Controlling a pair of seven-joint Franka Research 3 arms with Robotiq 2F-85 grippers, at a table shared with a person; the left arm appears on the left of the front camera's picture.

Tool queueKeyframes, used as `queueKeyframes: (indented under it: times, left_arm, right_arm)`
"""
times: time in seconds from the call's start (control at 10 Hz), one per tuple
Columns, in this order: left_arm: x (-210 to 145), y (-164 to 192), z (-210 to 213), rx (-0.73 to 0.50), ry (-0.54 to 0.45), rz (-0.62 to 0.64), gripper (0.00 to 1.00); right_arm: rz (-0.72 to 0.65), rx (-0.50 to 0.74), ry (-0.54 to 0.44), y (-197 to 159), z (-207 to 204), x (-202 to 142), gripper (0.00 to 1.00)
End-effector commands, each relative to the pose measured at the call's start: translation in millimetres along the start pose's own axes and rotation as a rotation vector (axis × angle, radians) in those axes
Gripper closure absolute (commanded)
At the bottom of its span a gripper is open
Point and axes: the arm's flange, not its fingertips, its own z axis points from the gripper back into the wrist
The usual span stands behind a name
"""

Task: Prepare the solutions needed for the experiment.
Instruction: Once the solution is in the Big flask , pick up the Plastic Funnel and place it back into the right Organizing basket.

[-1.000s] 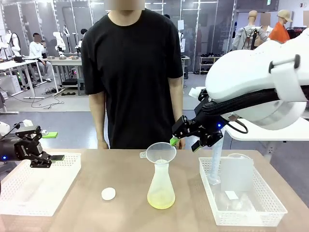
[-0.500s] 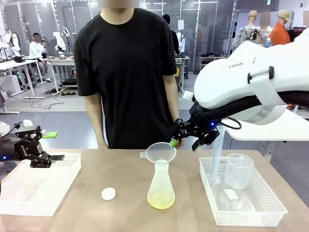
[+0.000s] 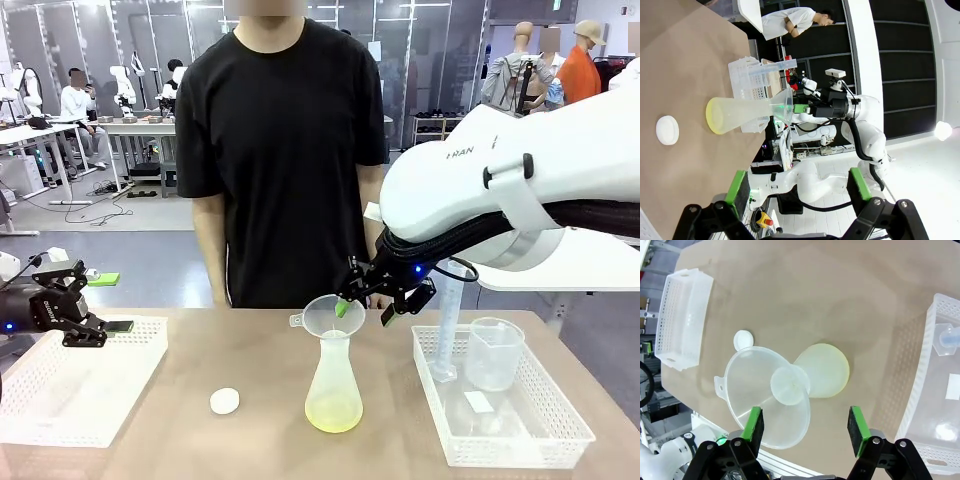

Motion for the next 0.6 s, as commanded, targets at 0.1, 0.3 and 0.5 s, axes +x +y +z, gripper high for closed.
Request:
queueKeyframes:
  times: [0.1,0.3,0.5]
  left_arm:
    - [0.3,-0.8,0.2,-0.001,0.000,-0.005,0.00]
    - [0.3,-0.8,0.2,-0.001,0.000,-0.005,0.00]
    - [0.3,-0.8,0.2,-0.001,0.000,-0.005,0.00]
  right_arm:
    - [-0.064,-0.015,-0.018,9.5,-14.1,7.7,0.15]
    - [-0.061,-0.012,-0.014,8.5,-13.2,8.5,0.20]
    - [-0.075,-0.012,-0.001,8.9,-14.6,9.5,0.37]
